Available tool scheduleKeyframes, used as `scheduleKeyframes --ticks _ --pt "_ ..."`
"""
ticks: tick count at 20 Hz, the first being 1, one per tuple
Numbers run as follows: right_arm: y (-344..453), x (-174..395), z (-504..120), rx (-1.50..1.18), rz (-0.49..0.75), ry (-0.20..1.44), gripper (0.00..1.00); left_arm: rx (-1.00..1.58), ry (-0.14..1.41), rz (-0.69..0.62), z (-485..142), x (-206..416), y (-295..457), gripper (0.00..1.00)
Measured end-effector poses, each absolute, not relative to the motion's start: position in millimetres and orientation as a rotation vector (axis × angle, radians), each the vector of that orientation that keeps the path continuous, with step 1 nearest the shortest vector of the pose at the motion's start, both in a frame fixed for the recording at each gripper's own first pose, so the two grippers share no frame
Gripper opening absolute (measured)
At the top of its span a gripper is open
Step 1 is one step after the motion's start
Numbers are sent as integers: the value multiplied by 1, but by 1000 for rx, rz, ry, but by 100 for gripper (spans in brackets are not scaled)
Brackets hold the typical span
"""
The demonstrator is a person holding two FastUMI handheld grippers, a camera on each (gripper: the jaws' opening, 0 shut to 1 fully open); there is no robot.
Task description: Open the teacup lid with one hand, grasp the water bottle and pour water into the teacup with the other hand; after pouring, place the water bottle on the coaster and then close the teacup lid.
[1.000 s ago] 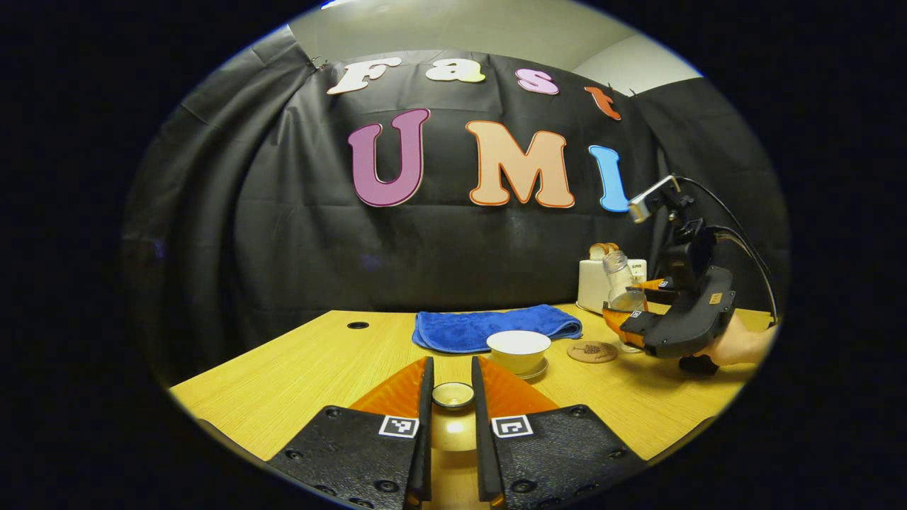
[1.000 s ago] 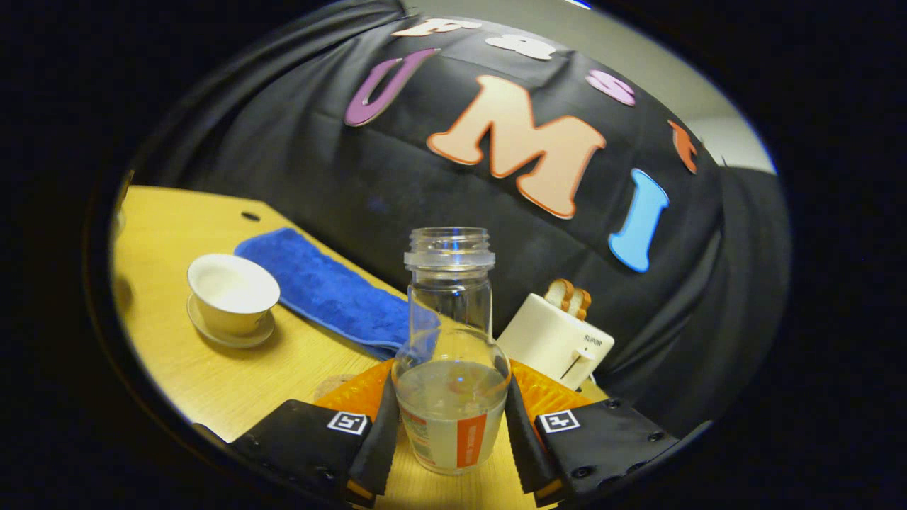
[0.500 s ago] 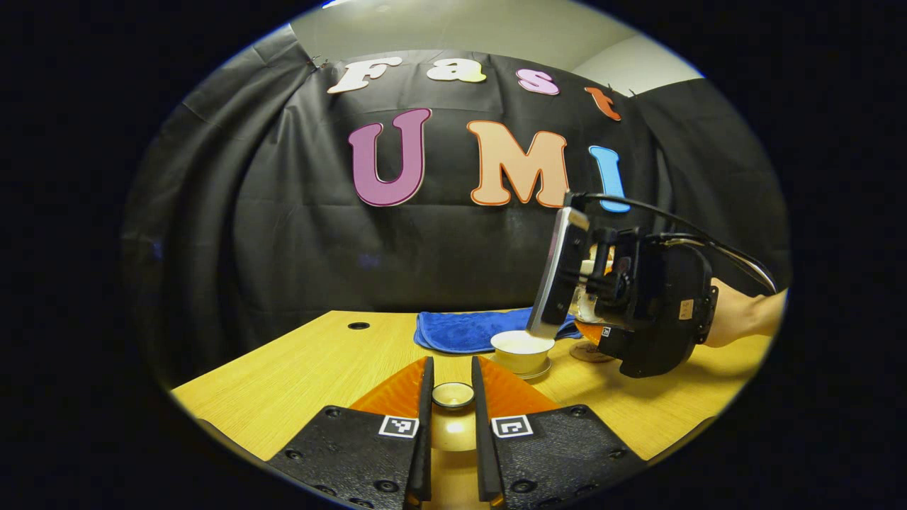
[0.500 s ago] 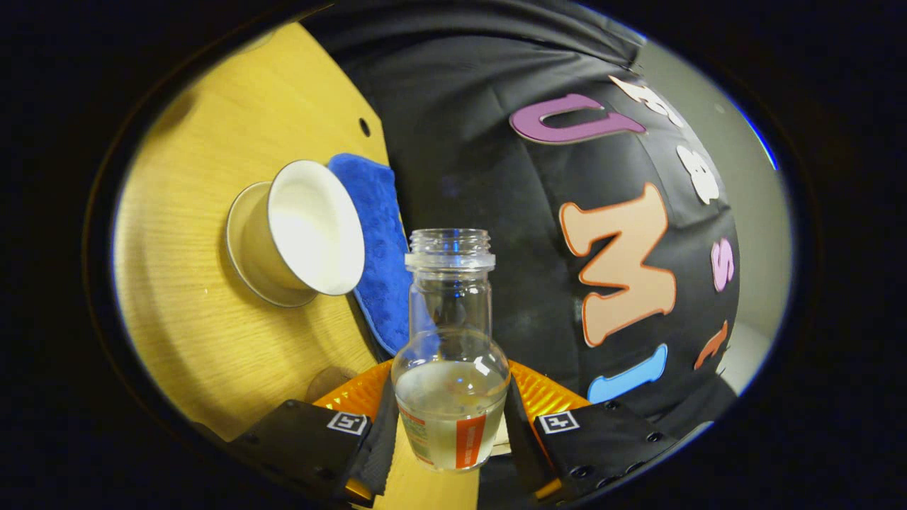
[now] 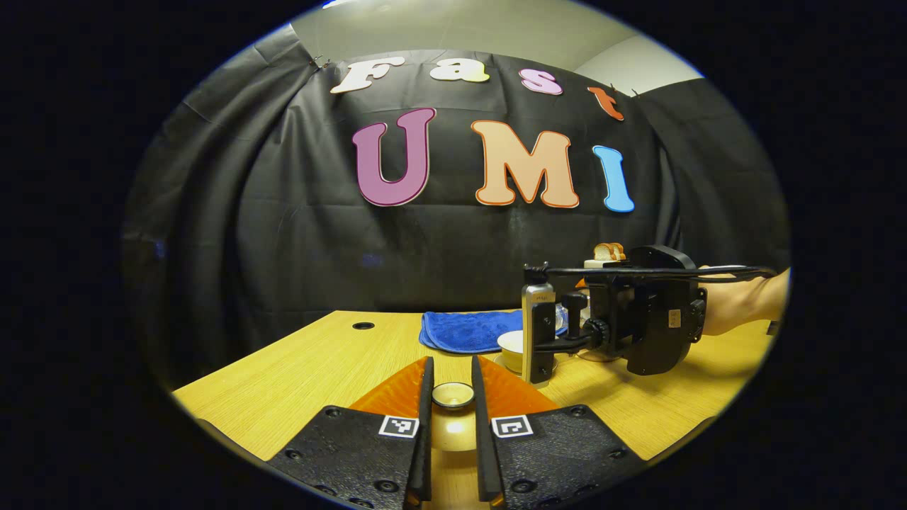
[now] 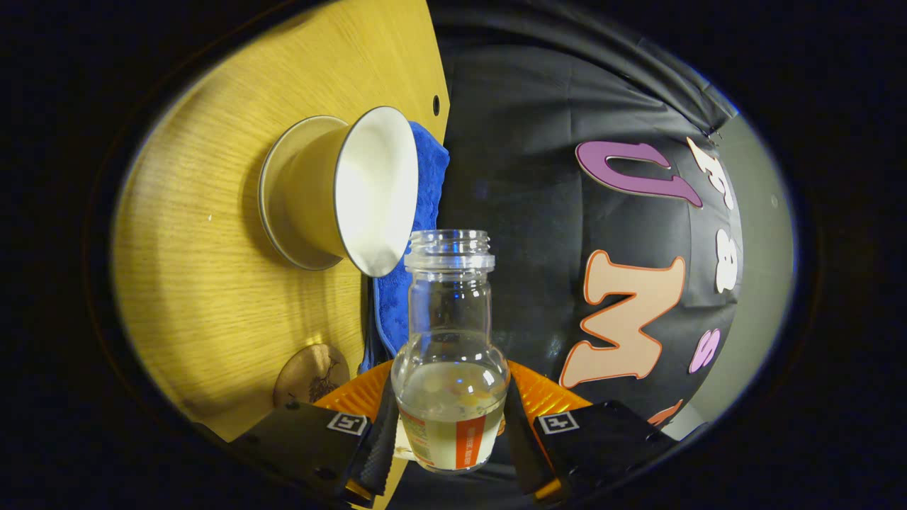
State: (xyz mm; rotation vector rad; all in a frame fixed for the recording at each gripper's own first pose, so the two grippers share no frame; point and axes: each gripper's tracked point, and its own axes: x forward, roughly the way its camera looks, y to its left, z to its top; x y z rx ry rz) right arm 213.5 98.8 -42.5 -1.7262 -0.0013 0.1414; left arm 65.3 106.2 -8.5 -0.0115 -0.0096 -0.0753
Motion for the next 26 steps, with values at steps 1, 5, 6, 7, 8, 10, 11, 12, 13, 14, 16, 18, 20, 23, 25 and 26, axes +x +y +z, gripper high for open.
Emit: scheduleKeyframes --ticks 1,5,6,7,8,10,11,12,13,14,16,18,20,23,25,26 --pt "99 213 -41 -1743 143 -5 72 -12 -9 -75 -9 65 106 23" --pt "102 210 -42 -1847 159 -37 72 -12 -9 -75 -9 65 107 23" --pt "102 210 -41 -1872 159 -44 71 -12 -9 -75 -9 65 107 23" --pt "103 211 -39 -1895 157 -56 71 -12 -9 -75 -9 65 107 23" --pt "106 210 -40 -1912 156 -64 72 -12 -9 -75 -9 66 107 23" --pt "106 210 -40 -1938 153 -74 71 -13 -9 -76 -9 65 107 23" --pt "105 211 -39 -1952 153 -77 71 -12 -9 -76 -9 66 107 23" --pt "106 212 -39 -1964 150 -83 71 -12 -9 -76 -9 66 107 23" --pt "107 211 -40 -1980 153 -93 71 -12 -9 -76 -9 66 108 23" --pt "107 210 -39 -2003 150 -106 72 -12 -9 -76 -9 66 108 23" --pt "109 209 -39 -2047 148 -118 72 -13 -8 -77 -9 66 108 23" --pt "111 208 -37 -2069 150 -131 72 -13 -8 -77 -9 66 108 23" --pt "114 205 -38 -2090 159 -148 71 -13 -7 -77 -9 66 108 23" --pt "122 196 -42 -2144 170 -184 71 -13 -8 -77 -10 66 108 23" --pt "130 189 -47 -2187 187 -204 71 -13 -8 -78 -10 66 109 23" --pt "133 187 -49 -2205 193 -215 71 -13 -8 -78 -9 66 108 23"
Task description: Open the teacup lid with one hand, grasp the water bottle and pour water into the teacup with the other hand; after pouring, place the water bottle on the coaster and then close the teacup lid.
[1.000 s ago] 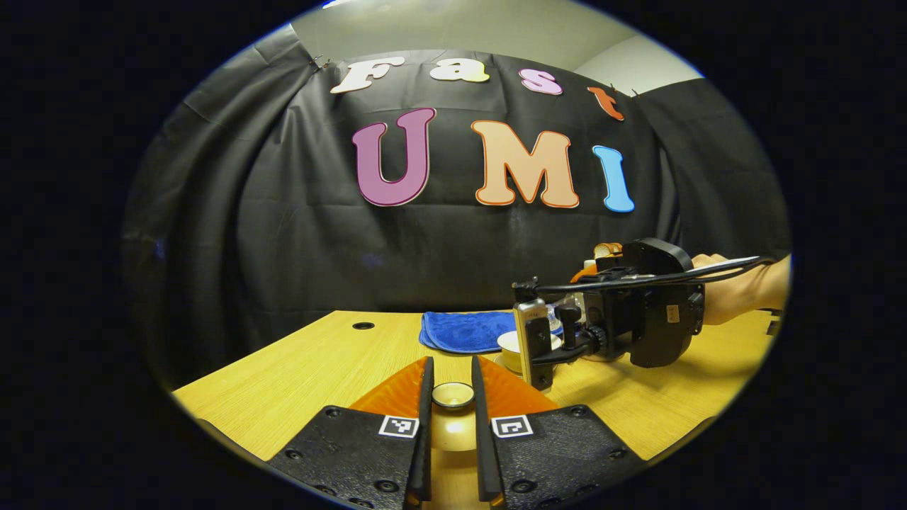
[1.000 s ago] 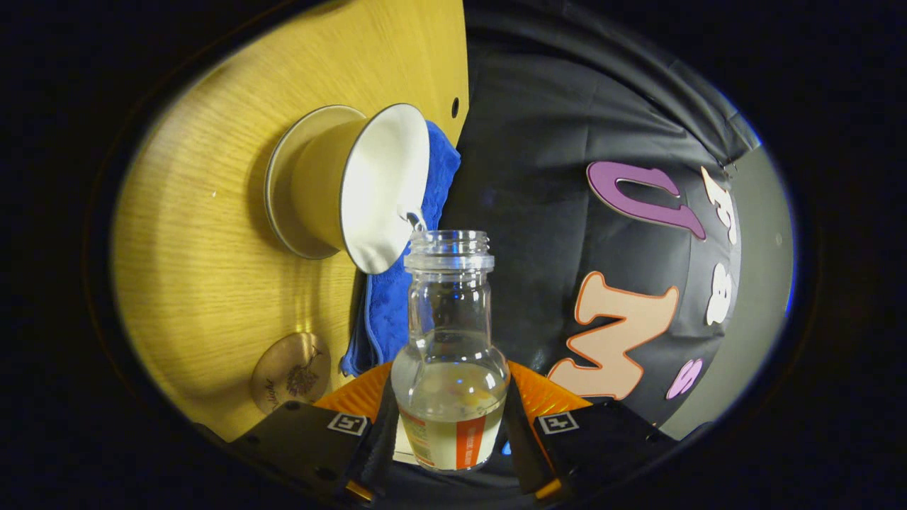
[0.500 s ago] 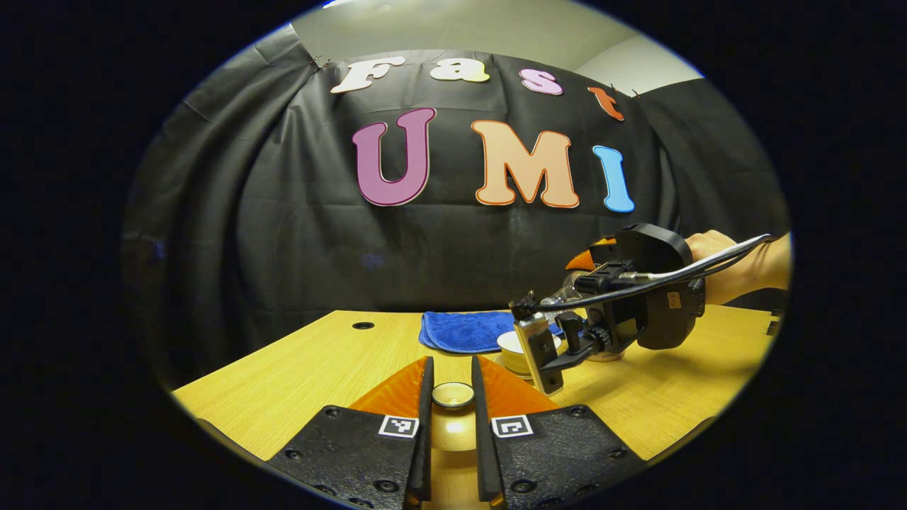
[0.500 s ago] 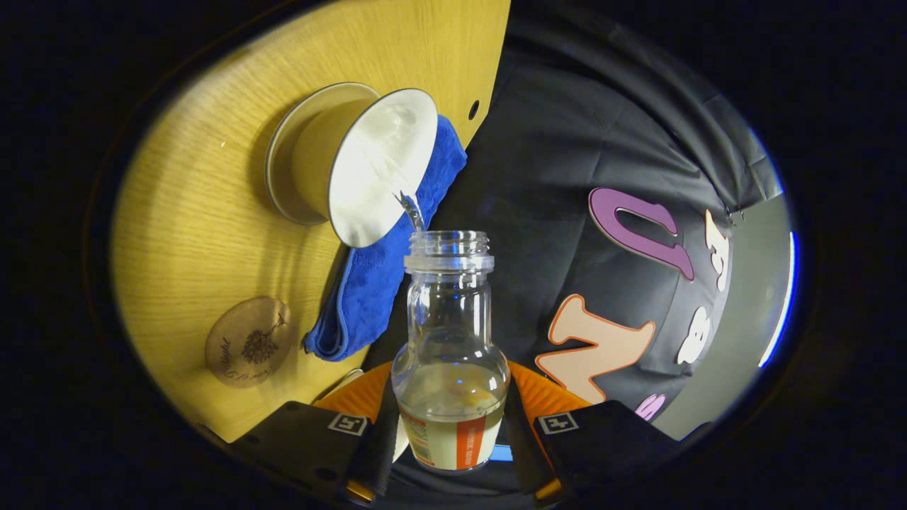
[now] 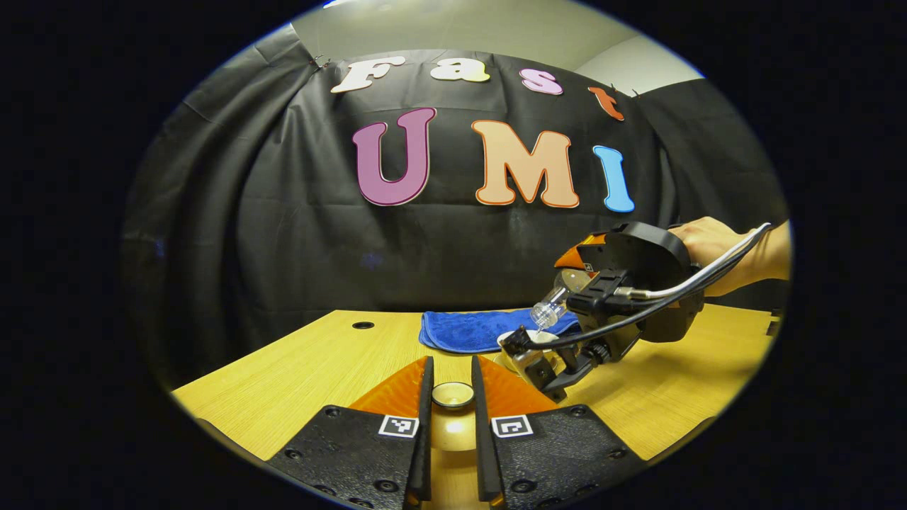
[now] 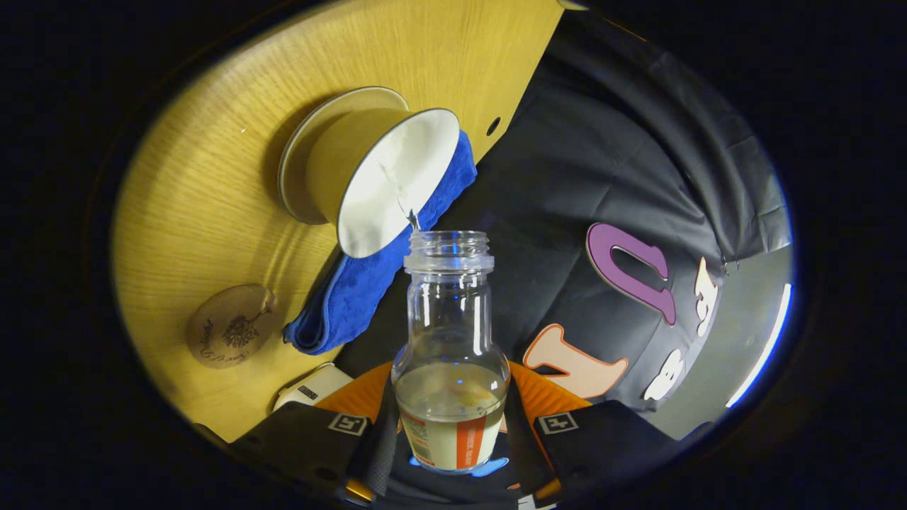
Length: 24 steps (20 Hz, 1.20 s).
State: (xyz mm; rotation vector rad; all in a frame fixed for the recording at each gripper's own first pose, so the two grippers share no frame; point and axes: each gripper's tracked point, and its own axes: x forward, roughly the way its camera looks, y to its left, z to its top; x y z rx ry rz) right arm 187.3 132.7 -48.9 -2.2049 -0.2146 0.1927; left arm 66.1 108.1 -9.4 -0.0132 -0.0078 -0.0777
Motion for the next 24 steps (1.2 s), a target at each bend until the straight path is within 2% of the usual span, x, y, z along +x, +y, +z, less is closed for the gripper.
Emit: scheduleKeyframes --ticks 24 --pt "140 179 -54 -2183 244 -224 72 -13 -8 -77 -10 66 109 23"
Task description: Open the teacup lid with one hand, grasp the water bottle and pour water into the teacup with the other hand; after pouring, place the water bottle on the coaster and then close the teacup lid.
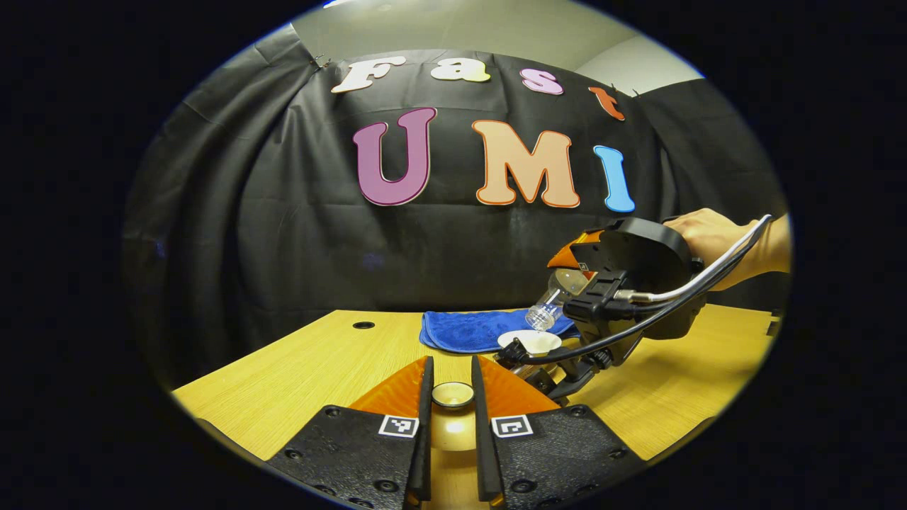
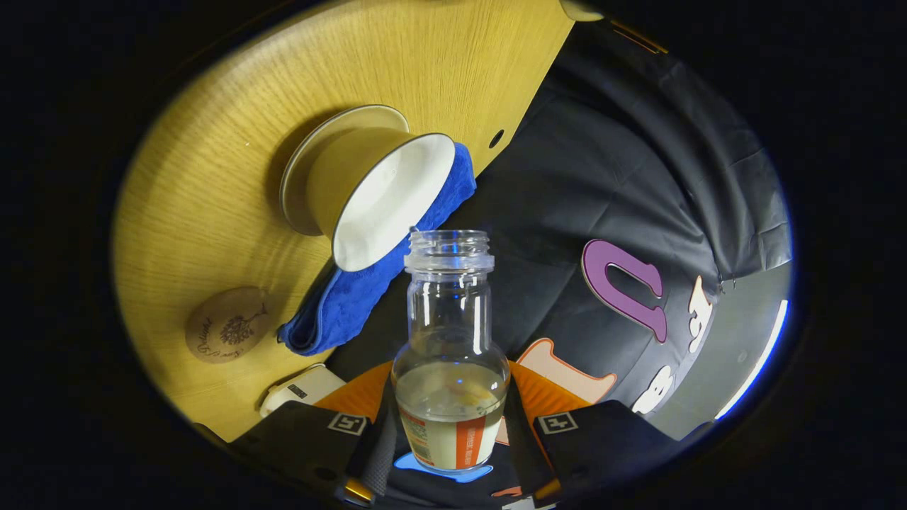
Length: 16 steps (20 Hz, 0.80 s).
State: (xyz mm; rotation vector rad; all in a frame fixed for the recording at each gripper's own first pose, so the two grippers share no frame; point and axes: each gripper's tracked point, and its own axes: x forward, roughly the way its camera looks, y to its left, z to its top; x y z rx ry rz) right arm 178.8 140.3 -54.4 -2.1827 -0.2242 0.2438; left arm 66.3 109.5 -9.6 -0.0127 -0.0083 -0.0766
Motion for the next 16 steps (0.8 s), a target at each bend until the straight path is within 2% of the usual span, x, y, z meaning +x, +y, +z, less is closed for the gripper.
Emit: scheduleKeyframes --ticks 8,10,12,16 --pt "127 174 -70 -1631 341 2 72 -9 -9 -60 -9 67 111 23" --pt "124 177 -66 -1464 337 46 75 -10 -9 -59 -9 67 112 23" --pt "121 180 -61 -1285 321 78 70 -10 -9 -59 -9 67 112 23" --pt "108 186 -46 -822 279 135 71 -9 -10 -59 -9 67 112 23"
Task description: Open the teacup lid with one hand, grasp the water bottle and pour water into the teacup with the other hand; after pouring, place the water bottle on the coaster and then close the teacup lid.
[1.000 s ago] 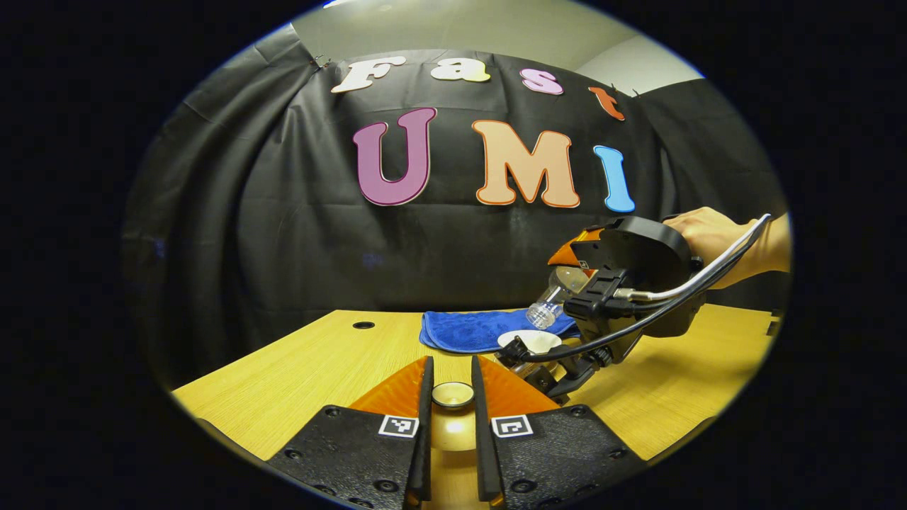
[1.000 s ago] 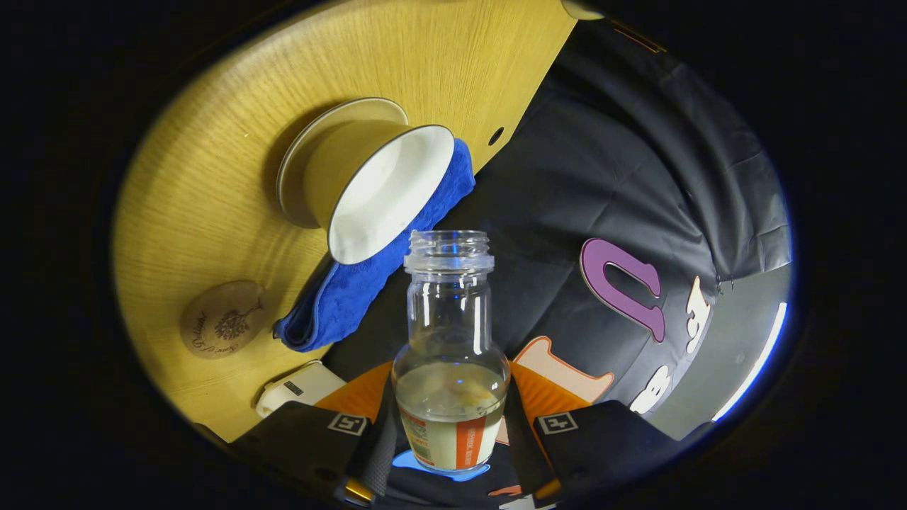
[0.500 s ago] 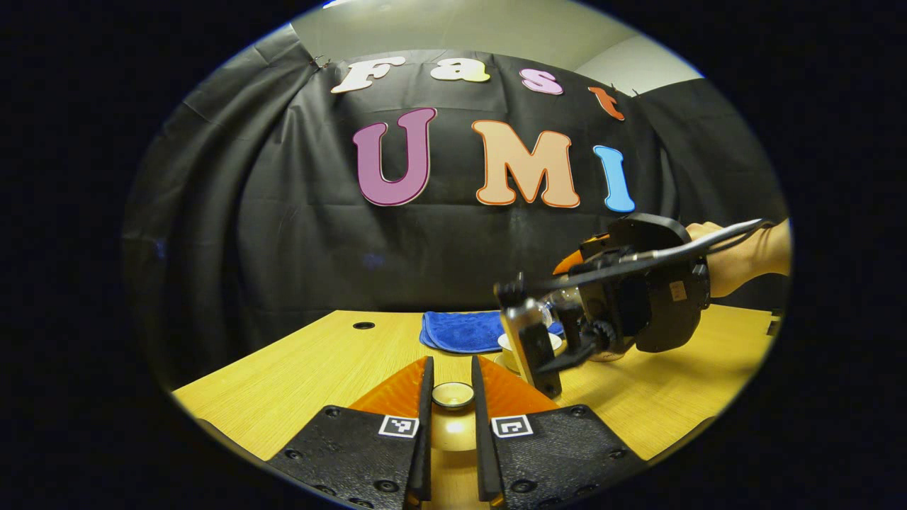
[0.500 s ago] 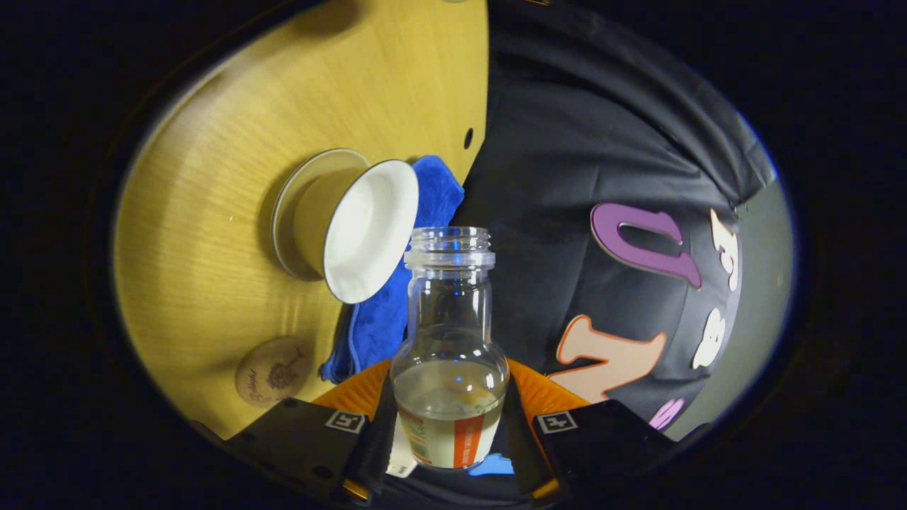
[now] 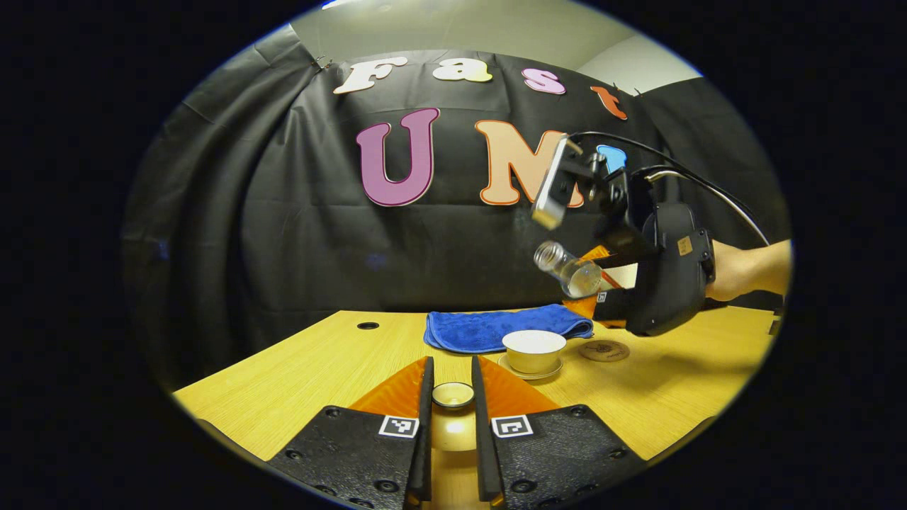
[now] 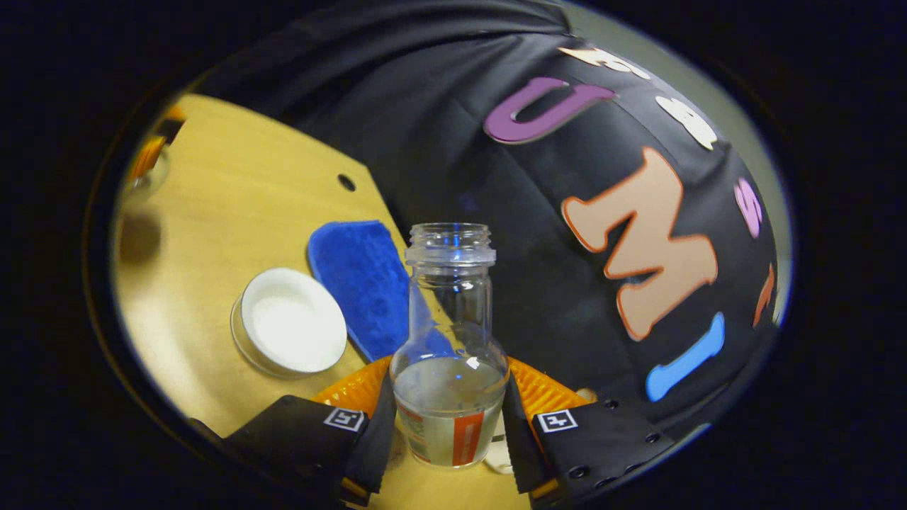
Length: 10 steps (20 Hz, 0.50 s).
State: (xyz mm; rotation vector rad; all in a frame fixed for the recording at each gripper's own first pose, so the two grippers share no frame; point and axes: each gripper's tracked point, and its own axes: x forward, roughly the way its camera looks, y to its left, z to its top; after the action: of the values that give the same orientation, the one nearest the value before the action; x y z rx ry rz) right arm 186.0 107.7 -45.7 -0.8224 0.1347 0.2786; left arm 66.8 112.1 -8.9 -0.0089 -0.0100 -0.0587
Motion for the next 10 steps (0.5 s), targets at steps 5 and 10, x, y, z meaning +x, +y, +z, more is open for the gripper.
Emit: scheduleKeyframes --ticks 5,10 --pt "91 206 -54 -398 177 149 71 -8 -11 -59 -10 67 112 23" --pt "87 206 -60 -25 112 136 74 -8 -11 -59 -9 67 112 23"
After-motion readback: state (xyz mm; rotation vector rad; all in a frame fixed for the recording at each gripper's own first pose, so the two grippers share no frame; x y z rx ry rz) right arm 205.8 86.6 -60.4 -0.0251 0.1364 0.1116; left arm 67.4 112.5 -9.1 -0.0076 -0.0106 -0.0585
